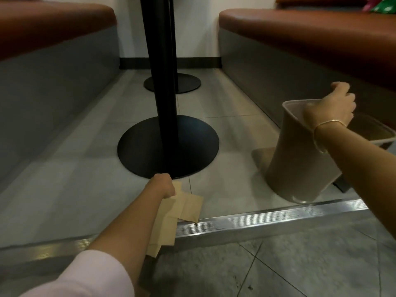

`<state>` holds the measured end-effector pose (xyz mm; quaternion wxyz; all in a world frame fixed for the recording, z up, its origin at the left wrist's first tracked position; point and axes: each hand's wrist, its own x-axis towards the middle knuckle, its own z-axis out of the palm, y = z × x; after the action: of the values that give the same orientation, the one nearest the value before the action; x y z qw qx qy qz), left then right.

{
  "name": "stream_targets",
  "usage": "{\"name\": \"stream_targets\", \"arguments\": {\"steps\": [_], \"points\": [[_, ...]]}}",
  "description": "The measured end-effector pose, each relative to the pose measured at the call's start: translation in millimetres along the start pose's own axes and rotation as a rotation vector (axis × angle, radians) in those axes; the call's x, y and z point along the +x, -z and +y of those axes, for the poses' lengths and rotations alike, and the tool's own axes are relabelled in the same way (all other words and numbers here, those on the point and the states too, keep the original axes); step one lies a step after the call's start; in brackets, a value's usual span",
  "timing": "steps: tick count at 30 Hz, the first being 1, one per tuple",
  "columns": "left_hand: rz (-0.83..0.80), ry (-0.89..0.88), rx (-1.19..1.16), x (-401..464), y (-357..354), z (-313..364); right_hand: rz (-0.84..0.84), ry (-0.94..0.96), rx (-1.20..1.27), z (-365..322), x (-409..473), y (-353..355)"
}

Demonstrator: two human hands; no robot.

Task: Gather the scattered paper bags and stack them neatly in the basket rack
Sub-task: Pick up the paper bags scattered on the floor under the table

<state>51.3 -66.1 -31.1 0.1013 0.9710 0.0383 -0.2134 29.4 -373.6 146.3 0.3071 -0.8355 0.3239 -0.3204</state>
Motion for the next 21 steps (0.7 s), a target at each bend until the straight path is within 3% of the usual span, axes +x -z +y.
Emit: {"name": "stream_targets", "arguments": {"steps": [4, 8, 21], "points": [[-0.034, -0.039, 0.09, 9.2, -17.9, -5.0, -0.213, 0.142, 0.004, -8.4, -31.9, -33.6], [-0.06, 0.008, 0.024, 15.6, -29.4, -14.7, -0.415, 0.176, 0.007, -6.9, -58.5, -68.1], [-0.102, 0.188, -0.173, 23.7, -51.3, -25.8, -0.601, 0.181, -0.091, 12.3, -95.8, -119.8]]}}
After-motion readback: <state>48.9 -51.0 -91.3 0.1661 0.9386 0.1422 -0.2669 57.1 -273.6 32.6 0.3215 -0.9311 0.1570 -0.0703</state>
